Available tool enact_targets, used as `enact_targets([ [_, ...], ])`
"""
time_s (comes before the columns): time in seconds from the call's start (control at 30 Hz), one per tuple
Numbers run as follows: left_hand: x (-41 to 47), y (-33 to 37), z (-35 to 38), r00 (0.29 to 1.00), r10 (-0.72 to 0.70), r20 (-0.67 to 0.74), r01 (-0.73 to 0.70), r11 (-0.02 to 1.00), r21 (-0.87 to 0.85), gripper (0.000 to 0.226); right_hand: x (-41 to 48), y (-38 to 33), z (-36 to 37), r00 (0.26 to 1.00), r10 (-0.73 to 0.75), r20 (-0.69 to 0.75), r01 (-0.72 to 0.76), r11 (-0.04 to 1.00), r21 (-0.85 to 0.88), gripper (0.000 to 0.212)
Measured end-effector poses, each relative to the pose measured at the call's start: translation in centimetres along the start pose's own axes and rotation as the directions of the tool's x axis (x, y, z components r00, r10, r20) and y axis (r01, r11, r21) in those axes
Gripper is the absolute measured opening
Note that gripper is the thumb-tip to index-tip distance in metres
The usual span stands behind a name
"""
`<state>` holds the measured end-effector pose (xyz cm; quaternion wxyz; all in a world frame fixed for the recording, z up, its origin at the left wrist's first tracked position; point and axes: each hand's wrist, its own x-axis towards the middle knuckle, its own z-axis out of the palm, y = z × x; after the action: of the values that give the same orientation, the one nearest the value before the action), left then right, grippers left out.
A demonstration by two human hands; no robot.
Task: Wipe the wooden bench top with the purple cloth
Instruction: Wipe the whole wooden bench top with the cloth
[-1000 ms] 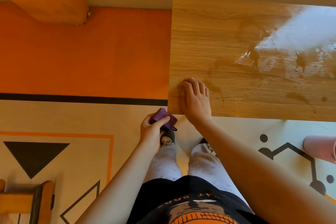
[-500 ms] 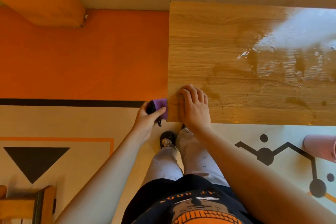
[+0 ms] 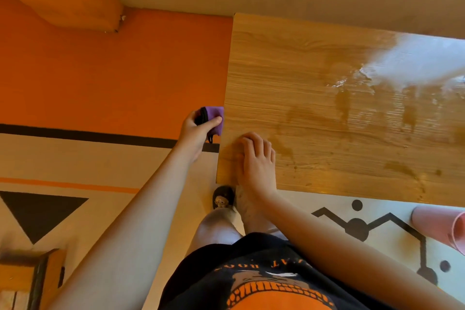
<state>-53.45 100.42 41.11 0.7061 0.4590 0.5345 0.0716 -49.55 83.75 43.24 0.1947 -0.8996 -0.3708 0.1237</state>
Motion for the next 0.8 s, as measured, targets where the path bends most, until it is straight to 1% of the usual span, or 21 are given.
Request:
enact_targets([
  [0.07, 0.7, 0.8, 0.9, 1.0, -0.008, -0.025, 0.006, 0.998, -0.062, 0.039, 1.2, -0.3, -1.0, 1.0, 0.025, 0.017, -0.025, 0.999, 0.026, 0.035],
  [0.13, -0.2, 0.6, 0.9, 0.999, -0.033, -0.034, 0.03, 0.996, -0.09, 0.039, 3.7, -0.5, -2.2, 0.998, 0.06, -0.036, -0.057, 0.996, 0.075, 0.039],
  [0.2, -1.6, -0.4, 0.2, 0.998, -0.062, -0.014, 0.061, 0.994, -0.091, 0.044, 7.0, -0.6, -3.2, 0.995, 0.043, -0.087, -0.034, 0.994, 0.108, 0.043],
  [0.23, -2.4, -1.0, -0.2, 0.997, -0.075, 0.001, 0.074, 0.993, -0.092, 0.044, 8.9, -0.6, -3.5, 0.996, 0.011, -0.085, -0.002, 0.994, 0.107, 0.043],
  [0.33, -4.7, -2.5, -1.9, 0.991, -0.13, 0.046, 0.133, 0.989, -0.069, 0.044, 14.0, -0.2, -3.5, 0.996, -0.091, 0.005, 0.09, 0.995, 0.044, 0.044],
  [0.4, -5.5, -3.2, -2.6, 0.986, -0.158, 0.052, 0.161, 0.985, -0.061, 0.041, 16.3, 0.5, -3.0, 0.992, -0.113, 0.059, 0.113, 0.994, 0.007, 0.045],
  [0.47, -5.5, -3.3, -2.5, 0.985, -0.169, 0.034, 0.171, 0.982, -0.079, 0.037, 17.2, 1.3, -2.4, 0.991, -0.109, 0.076, 0.11, 0.994, -0.008, 0.047],
  [0.53, -4.4, -2.6, -1.7, 0.989, -0.148, 0.005, 0.148, 0.984, -0.098, 0.035, 17.1, 1.7, -1.8, 0.991, -0.108, 0.072, 0.111, 0.993, -0.036, 0.048],
  [0.63, -0.7, 0.5, 0.3, 0.997, -0.076, -0.03, 0.072, 0.992, -0.103, 0.046, 16.8, 1.7, -1.4, 0.99, -0.12, 0.072, 0.123, 0.991, -0.044, 0.051],
  [0.67, 0.9, 1.9, 1.2, 0.998, -0.042, -0.037, 0.038, 0.995, -0.093, 0.046, 16.8, 1.6, -1.4, 0.99, -0.121, 0.065, 0.124, 0.992, -0.039, 0.054],
  [0.73, 3.7, 4.8, 2.8, 0.998, 0.024, -0.05, -0.027, 0.997, -0.071, 0.04, 16.8, 1.6, -1.4, 0.992, -0.119, 0.044, 0.121, 0.992, -0.029, 0.055],
  [0.8, 5.4, 6.5, 3.9, 0.996, 0.062, -0.058, -0.065, 0.997, -0.048, 0.039, 16.8, 1.6, -1.2, 0.993, -0.118, 0.019, 0.118, 0.993, -0.017, 0.05],
])
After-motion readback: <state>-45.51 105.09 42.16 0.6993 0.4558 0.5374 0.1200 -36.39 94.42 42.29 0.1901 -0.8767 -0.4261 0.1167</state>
